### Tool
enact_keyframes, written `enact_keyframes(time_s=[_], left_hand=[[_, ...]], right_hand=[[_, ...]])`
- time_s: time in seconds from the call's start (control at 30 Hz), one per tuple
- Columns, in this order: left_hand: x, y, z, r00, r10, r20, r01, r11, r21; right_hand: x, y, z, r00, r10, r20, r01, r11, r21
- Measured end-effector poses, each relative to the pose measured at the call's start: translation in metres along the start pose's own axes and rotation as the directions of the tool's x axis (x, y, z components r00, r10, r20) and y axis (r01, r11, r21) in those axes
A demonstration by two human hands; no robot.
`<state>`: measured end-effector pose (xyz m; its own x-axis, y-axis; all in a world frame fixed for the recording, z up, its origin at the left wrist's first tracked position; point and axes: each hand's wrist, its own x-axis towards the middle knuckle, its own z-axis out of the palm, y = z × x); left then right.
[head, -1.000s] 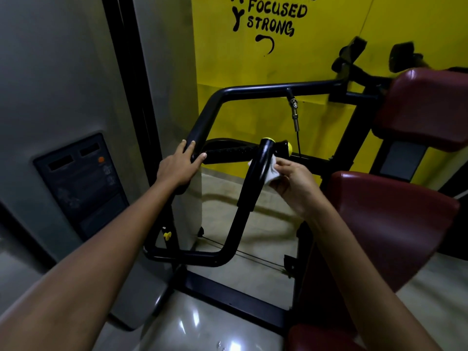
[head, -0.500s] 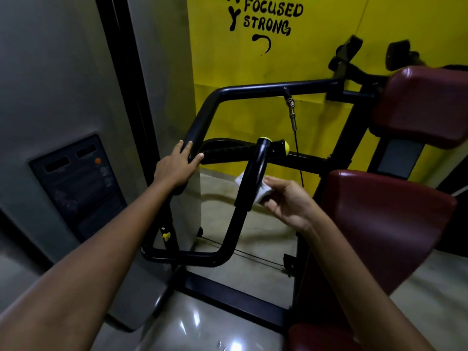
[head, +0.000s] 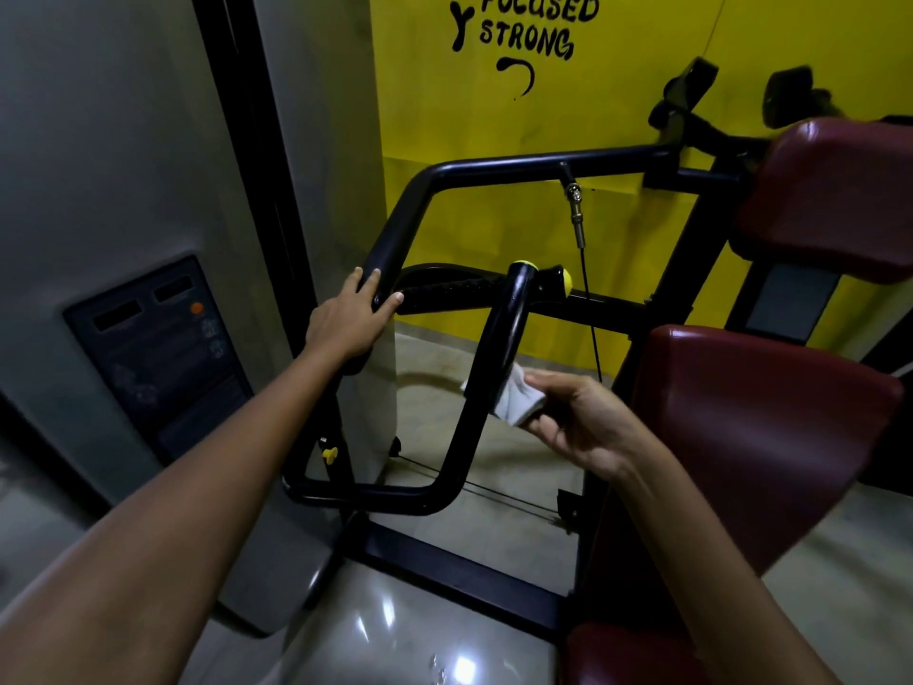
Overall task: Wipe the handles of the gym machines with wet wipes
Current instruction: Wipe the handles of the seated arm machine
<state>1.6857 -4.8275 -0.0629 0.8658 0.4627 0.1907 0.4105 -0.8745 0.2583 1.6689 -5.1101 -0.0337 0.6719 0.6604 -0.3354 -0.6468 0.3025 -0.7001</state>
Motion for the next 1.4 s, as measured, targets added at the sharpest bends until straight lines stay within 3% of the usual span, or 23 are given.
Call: enact_keyframes(time_s=[0.1, 0.3, 0.43, 0.63, 0.77, 0.83, 1.0, 1.27, 1.4], left_hand=[[0.000, 0.000, 0.001, 1.000, -0.007, 0.008, 0.007, 1.000, 0.004], [0.000, 0.000, 0.000, 1.000, -0.009, 0.004, 0.009, 1.000, 0.003], [0.000, 0.000, 0.001, 1.000, 0.005, 0.002, -0.005, 1.000, 0.003], [-0.001, -0.002, 0.001, 1.000, 0.010, -0.007, -0.010, 1.000, 0.007], [-0.002, 0.000, 0.000, 1.000, 0.003, 0.003, -0.003, 1.000, 0.015], [-0.001, 0.000, 0.000, 1.000, 0.008, 0.001, -0.008, 1.000, 0.015], [-0.001, -0.001, 0.001, 1.000, 0.007, -0.011, -0.006, 1.000, 0.017], [0.000, -0.002, 0.001, 1.000, 0.003, -0.010, -0.003, 1.000, 0.016], [0.001, -0.002, 0.003, 1.000, 0.004, -0.012, -0.004, 1.000, -0.002]], right_hand=[[0.002, 0.000, 0.007, 0.998, -0.053, -0.016, 0.055, 0.994, 0.097], [-0.008, 0.012, 0.009, 0.997, 0.060, 0.044, -0.061, 0.998, 0.031], [-0.003, -0.004, 0.009, 0.999, -0.032, -0.005, 0.032, 0.989, 0.148], [-0.007, 0.007, 0.005, 0.998, 0.066, 0.014, -0.064, 0.991, -0.117], [-0.003, -0.013, 0.014, 0.992, -0.086, -0.096, 0.075, 0.990, -0.117], [0.000, -0.015, 0.023, 0.990, -0.130, -0.057, 0.120, 0.981, -0.150], [-0.001, -0.016, 0.015, 0.998, -0.050, -0.023, 0.042, 0.962, -0.270], [0.023, -0.038, 0.028, 0.983, -0.185, -0.022, 0.185, 0.983, -0.003], [0.022, -0.020, 0.022, 0.991, -0.130, 0.003, 0.130, 0.991, 0.035]])
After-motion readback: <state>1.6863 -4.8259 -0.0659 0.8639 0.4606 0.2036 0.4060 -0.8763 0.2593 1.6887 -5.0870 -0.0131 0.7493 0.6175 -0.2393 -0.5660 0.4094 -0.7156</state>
